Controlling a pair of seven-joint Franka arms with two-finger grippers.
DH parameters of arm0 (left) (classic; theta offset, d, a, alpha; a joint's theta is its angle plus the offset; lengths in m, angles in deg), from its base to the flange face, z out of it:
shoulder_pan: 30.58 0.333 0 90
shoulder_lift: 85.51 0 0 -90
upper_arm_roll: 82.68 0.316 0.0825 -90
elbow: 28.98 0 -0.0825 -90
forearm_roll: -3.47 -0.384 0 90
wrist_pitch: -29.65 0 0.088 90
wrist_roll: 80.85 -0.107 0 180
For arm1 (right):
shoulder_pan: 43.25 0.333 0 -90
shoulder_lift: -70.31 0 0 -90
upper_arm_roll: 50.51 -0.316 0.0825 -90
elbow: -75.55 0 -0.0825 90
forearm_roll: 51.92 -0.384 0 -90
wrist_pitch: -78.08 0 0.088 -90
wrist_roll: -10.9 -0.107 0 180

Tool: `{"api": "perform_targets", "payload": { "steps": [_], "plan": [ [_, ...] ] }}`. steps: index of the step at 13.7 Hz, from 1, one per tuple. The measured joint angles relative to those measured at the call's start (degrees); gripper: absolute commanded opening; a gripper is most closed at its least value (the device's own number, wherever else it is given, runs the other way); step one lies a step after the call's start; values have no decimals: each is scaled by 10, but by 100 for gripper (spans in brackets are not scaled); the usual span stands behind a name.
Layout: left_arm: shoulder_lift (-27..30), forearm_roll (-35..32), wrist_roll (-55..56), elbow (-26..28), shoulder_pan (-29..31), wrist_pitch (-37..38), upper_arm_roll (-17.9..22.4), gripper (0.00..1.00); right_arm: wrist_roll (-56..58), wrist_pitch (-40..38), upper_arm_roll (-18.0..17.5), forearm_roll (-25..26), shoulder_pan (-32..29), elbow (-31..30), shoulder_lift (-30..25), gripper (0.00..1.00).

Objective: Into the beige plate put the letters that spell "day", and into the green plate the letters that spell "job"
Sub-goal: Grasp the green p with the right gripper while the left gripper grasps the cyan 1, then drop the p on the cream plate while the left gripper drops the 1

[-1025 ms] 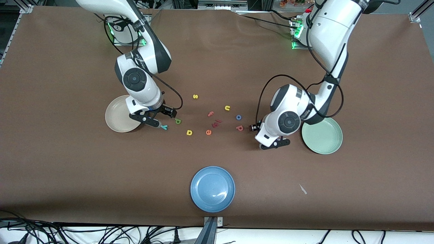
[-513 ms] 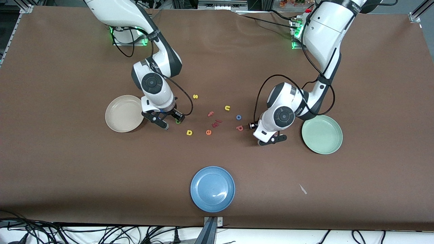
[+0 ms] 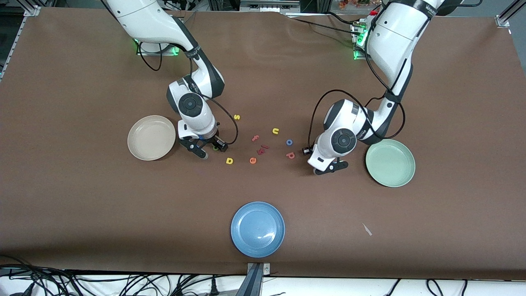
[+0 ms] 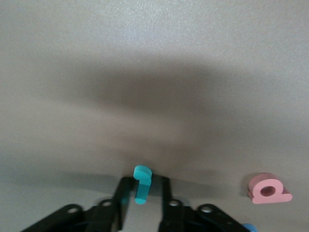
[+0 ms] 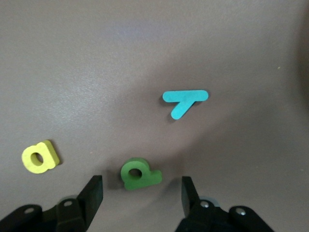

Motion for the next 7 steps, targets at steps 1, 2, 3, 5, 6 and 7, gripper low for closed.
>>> {"api": "perform_targets", "payload": {
  "steps": [1, 2, 3, 5, 6, 7],
  "plan": [
    [0, 0, 0, 0, 0, 0, 0, 0, -2, 5, 0, 0, 1, 0, 3, 68],
    [1, 0, 0, 0, 0, 0, 0, 0, -4, 9, 0, 0, 3, 0, 5, 64],
    [2, 0, 0, -1, 0, -1, 1, 0, -5, 11, 0, 0, 4, 0, 6, 59],
    [22, 0, -2, -5, 6, 3, 4, 0, -6, 13, 0, 0, 4, 0, 6, 59],
    [44, 0, -8, -8, 13, 22, 6, 0, -7, 13, 1, 0, 4, 1, 6, 58],
    [70, 0, -22, -10, 25, 50, 8, 0, -7, 14, 2, 0, 4, 1, 6, 57]
  ]
}}
